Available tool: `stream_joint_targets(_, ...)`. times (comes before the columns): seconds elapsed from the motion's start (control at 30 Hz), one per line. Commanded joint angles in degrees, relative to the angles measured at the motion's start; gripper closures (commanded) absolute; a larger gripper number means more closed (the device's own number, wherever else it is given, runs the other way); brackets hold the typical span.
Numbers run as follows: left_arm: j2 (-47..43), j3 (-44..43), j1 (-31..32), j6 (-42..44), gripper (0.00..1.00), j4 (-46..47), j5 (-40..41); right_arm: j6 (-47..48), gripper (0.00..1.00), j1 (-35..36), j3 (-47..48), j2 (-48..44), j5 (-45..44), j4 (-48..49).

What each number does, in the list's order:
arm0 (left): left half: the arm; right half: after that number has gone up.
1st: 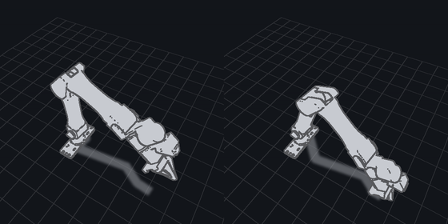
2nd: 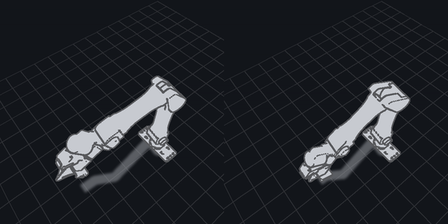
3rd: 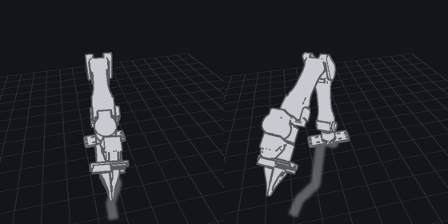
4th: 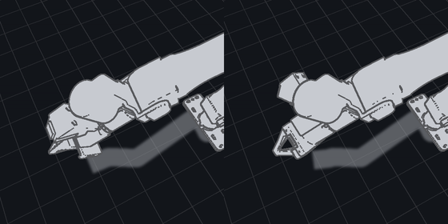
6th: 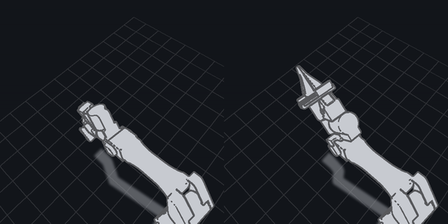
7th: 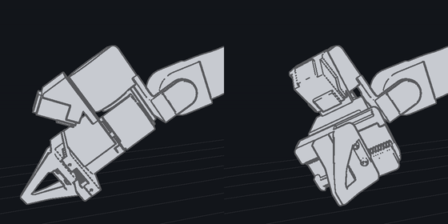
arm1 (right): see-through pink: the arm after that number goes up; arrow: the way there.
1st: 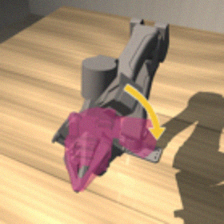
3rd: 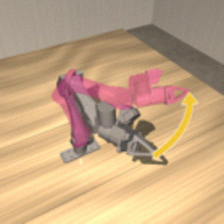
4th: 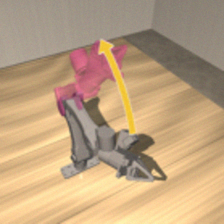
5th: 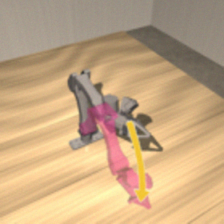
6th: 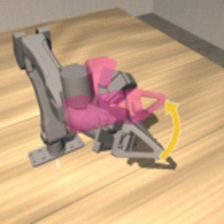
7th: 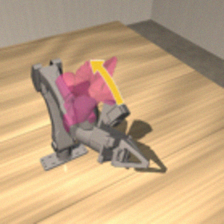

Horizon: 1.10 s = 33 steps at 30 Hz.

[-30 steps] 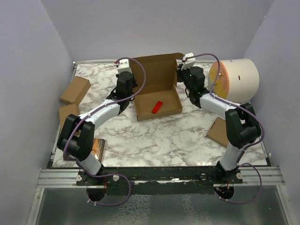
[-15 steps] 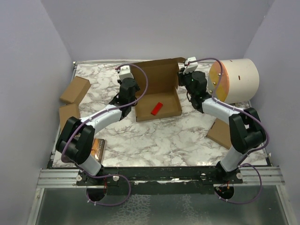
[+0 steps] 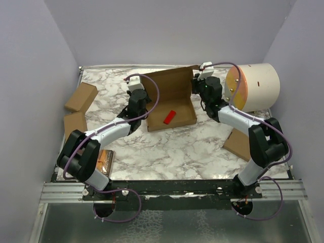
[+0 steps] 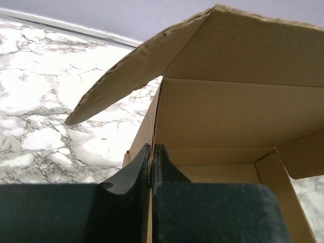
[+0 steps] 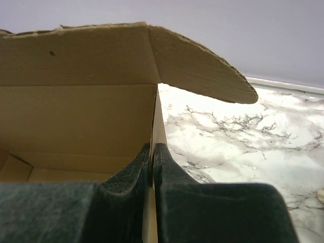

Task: Fold the paper box

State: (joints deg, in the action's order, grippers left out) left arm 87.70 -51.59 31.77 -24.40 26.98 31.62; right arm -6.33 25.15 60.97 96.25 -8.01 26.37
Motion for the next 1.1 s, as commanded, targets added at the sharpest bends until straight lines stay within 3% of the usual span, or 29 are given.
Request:
stream_joint_targets(0.0,-0.7,1.9,2.1,-3.2,1.00,-3.0,-4.2,-2.9,0.95,3.0,-0.9,-1.2,2.6,-5.8)
stream_joint_targets(0.67,-3.3,7.8,3.6,-4.1,1.00,-1.9,-4.1,-1.2,0.95,4.2,-10.5,-6.5,2.0,-4.9)
stream_joint_targets(1.07,-5.3,9.4,3.7,-2.1,1.00,-1.8,-4.8,-7.4,0.94,4.3,-9.7,-7.7,1.7,-10.6)
